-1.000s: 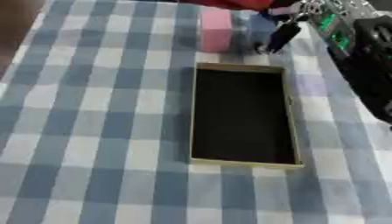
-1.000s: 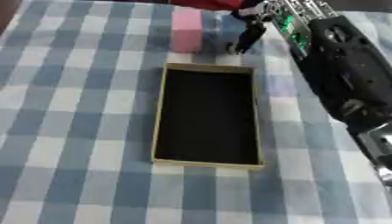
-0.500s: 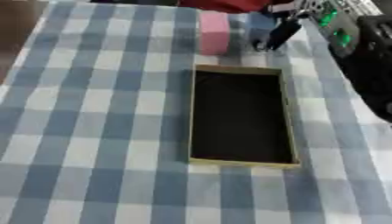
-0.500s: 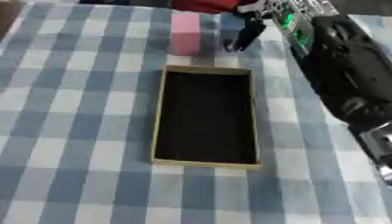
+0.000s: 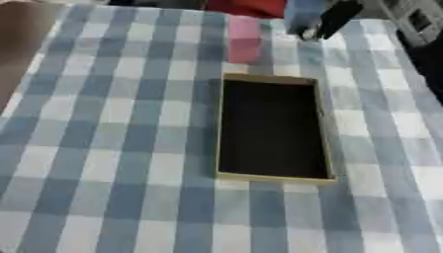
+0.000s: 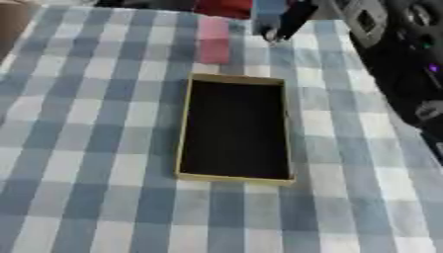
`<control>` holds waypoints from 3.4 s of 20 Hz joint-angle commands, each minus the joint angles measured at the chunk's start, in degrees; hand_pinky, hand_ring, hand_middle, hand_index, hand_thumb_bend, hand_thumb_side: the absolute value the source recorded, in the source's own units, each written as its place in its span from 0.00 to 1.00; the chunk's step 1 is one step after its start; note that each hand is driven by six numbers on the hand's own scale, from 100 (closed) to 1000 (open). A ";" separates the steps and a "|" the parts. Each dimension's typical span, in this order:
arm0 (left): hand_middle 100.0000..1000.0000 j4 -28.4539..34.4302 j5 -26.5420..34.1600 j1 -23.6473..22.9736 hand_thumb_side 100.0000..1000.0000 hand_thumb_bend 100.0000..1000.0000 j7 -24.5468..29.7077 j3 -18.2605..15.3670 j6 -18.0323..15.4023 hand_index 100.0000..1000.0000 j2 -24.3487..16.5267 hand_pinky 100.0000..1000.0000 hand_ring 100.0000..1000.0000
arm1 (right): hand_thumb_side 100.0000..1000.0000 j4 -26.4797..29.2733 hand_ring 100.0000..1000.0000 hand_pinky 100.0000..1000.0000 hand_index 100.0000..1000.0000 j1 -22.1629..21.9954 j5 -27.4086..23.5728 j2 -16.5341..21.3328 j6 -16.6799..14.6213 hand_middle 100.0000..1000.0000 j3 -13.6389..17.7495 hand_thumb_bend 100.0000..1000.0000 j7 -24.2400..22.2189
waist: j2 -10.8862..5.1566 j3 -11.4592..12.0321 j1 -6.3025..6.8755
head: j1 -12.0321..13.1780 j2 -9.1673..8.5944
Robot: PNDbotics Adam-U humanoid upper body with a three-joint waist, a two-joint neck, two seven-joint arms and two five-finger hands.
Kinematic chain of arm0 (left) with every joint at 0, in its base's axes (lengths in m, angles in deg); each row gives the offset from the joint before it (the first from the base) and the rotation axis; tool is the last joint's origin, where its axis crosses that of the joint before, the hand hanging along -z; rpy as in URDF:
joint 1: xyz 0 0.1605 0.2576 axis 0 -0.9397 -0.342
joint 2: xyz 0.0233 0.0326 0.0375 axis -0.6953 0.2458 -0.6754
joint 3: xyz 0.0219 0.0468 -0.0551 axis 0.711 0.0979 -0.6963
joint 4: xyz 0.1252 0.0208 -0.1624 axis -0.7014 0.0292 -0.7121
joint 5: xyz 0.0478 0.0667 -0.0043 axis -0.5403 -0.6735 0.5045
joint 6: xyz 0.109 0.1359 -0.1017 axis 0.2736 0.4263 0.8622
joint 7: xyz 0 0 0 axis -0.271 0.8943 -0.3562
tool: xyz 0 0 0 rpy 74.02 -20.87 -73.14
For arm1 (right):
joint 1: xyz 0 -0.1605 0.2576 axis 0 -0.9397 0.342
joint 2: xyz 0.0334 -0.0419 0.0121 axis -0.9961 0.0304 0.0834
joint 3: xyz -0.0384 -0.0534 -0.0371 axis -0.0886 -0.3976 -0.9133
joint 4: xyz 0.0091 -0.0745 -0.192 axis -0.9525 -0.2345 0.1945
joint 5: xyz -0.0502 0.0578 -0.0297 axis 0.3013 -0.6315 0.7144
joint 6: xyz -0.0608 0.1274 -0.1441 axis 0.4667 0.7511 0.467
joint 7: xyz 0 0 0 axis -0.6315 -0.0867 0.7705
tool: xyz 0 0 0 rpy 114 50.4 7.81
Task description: Pick up objects on the table and place them in the box.
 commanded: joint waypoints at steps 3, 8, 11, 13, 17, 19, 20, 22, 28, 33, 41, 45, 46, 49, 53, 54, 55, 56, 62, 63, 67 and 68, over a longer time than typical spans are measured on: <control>0.46 0.85 0.80 -0.72 0.36 0.00 -0.09 -0.91 -0.40 0.64 -1.40 0.63 0.61 | 0.32 14.74 0.78 0.84 0.85 -2.93 -6.04 7.24 -0.36 0.73 -0.52 0.00 0.87 | -2.10 -0.15 0.24 | 0.94 1.24; 0.46 0.85 1.30 -0.82 0.37 0.00 0.00 -1.01 -0.61 0.64 -1.65 0.63 0.61 | 0.35 33.70 0.78 0.85 0.83 -9.69 -11.14 14.27 1.39 0.71 -0.69 0.00 0.31 | -2.75 -0.31 0.26 | 1.50 1.96; 0.46 0.85 1.68 -0.69 0.37 0.00 0.23 -0.96 -0.84 0.64 -1.87 0.63 0.61 | 0.34 42.31 0.77 0.85 0.81 -12.91 -14.53 16.98 2.70 0.68 -0.79 0.00 0.27 | -3.17 -0.41 0.25 | 1.68 2.29; 0.46 0.85 2.05 -0.65 0.37 0.00 0.39 -0.99 -1.02 0.64 -1.96 0.63 0.61 | 0.32 43.66 0.75 0.84 0.80 -14.04 -16.49 17.62 0.67 0.68 -1.24 0.00 2.45 | -3.56 -0.35 0.28 | 1.73 2.55; 0.46 0.85 2.78 -0.73 0.37 0.00 0.56 -1.21 -1.29 0.64 -1.85 0.63 0.61 | 0.31 44.07 0.73 0.83 0.79 -16.49 -16.81 18.08 -4.46 0.67 -1.79 0.00 7.67 | -4.09 0.01 0.44 | 1.90 2.83; 0.46 0.85 3.11 -0.75 0.38 0.00 0.56 -1.28 -1.46 0.63 -1.93 0.63 0.61 | 0.35 44.08 0.72 0.82 0.79 -17.48 -16.38 18.16 -6.06 0.67 -2.86 0.00 8.70 | -4.43 0.09 0.47 | 1.95 3.08; 0.46 0.85 3.29 -0.72 0.38 0.00 0.63 -1.28 -1.57 0.63 -1.98 0.63 0.61 | 0.36 44.09 0.72 0.81 0.79 -17.82 -15.94 18.06 -6.50 0.67 -3.52 0.00 8.77 | -4.57 0.08 0.49 | 1.94 3.16; 0.46 0.85 3.61 -0.62 0.38 0.00 0.84 -1.27 -1.75 0.63 -2.07 0.63 0.60 | 0.36 44.09 0.71 0.80 0.78 -18.33 -15.02 17.58 -6.59 0.66 -4.67 0.00 8.76 | -4.78 0.04 0.54 | 1.89 3.32; 0.46 0.85 4.23 -0.52 0.40 0.00 1.69 -1.15 -2.05 0.63 -1.79 0.63 0.60 | 0.37 44.09 0.69 0.78 0.77 -19.62 -11.47 15.93 -1.93 0.65 -7.24 0.00 10.03 | -5.06 0.08 0.70 | 1.55 3.39; 0.46 0.85 4.20 -0.39 0.41 0.00 2.66 -0.88 -1.97 0.63 -1.13 0.63 0.60 | 0.39 44.09 0.69 0.77 0.79 -20.49 -10.19 15.35 1.27 0.65 -8.74 0.00 9.99 | -4.81 0.18 0.70 | 1.45 3.35; 0.45 0.85 3.94 0.10 0.42 0.00 3.29 -0.57 -1.94 0.63 -0.44 0.63 0.60 | 0.47 44.09 0.72 0.79 0.81 -21.61 -11.08 14.58 2.81 0.68 -12.15 0.00 7.91 | -3.94 0.63 0.71 | 1.22 2.95; 0.45 0.85 3.75 0.22 0.42 0.00 3.56 -0.40 -1.95 0.63 -0.15 0.63 0.60 | 0.50 44.09 0.74 0.79 0.82 -21.66 -10.72 14.16 3.31 0.70 -13.55 0.00 6.68 | -3.63 0.75 0.77 | 1.05 2.78; 0.45 0.85 3.71 0.25 0.42 0.00 3.59 -0.38 -1.94 0.63 -0.09 0.63 0.60 | 0.50 44.09 0.74 0.79 0.82 -21.73 -10.52 14.09 3.57 0.70 -13.76 0.00 6.52 | -3.58 0.76 0.78 | 1.02 2.75; 0.45 0.85 3.60 0.30 0.43 0.00 3.83 -0.25 -1.95 0.63 0.15 0.63 0.60 | 0.49 44.09 0.75 0.80 0.84 -21.98 -9.45 13.91 4.76 0.71 -14.01 0.00 6.46 | -3.45 0.79 0.83 | 0.98 2.62; 0.45 0.85 3.40 0.27 0.43 0.00 4.11 -0.14 -1.96 0.63 0.47 0.63 0.60 | 0.48 44.09 0.75 0.80 0.85 -22.49 -7.16 13.81 6.50 0.72 -14.00 0.00 6.70 | -3.36 0.90 0.91 | 0.80 2.49; 0.45 0.85 3.37 0.26 0.43 0.00 4.16 -0.11 -1.96 0.63 0.54 0.63 0.60 | 0.48 44.09 0.75 0.80 0.85 -22.63 -6.70 13.80 6.90 0.72 -13.99 0.00 6.78 | -3.35 0.92 0.92 | 0.76 2.44; 0.45 0.85 3.34 0.25 0.43 0.00 4.22 -0.08 -1.95 0.63 0.63 0.63 0.60 | 0.49 44.09 0.76 0.80 0.86 -22.75 -6.30 13.83 7.20 0.73 -14.04 0.02 6.76 | -3.33 0.93 0.93 | 0.72 2.40; 0.45 0.85 3.31 0.25 0.43 0.00 4.28 -0.05 -1.94 0.63 0.70 0.63 0.60 | 0.50 44.09 0.76 0.80 0.86 -22.84 -5.92 13.84 7.39 0.73 -14.12 0.04 6.65 | -3.31 0.94 0.93 | 0.69 2.37; 0.45 0.85 3.16 0.35 0.43 0.00 4.44 0.07 -1.97 0.63 0.91 0.63 0.60 | 0.54 44.09 0.79 0.81 0.90 -23.19 -3.44 13.90 7.53 0.76 -14.60 0.11 5.31 | -3.12 0.95 0.89 | 0.55 2.31; 0.45 0.85 3.13 0.36 0.44 0.00 4.46 0.09 -1.96 0.63 0.98 0.63 0.60 | 0.53 44.09 0.79 0.81 0.91 -23.27 -3.10 13.92 7.57 0.77 -14.66 0.13 5.17 | -3.08 0.97 0.88 | 0.54 2.28; 0.45 0.85 2.98 0.43 0.44 0.00 4.57 0.16 -1.95 0.63 1.16 0.63 0.60 | 0.12 43.70 0.83 0.85 0.95 -23.46 -2.45 13.75 8.18 0.79 -15.08 0.32 4.35 | -2.93 1.05 0.82 | 0.49 2.25; 0.45 0.85 2.97 0.45 0.44 0.00 4.57 0.18 -1.95 0.63 1.18 0.63 0.60 | 0.03 43.14 0.83 0.86 0.95 -23.53 -3.46 13.52 8.89 0.79 -15.29 0.34 3.82 | -2.92 1.08 0.82 | 0.47 2.27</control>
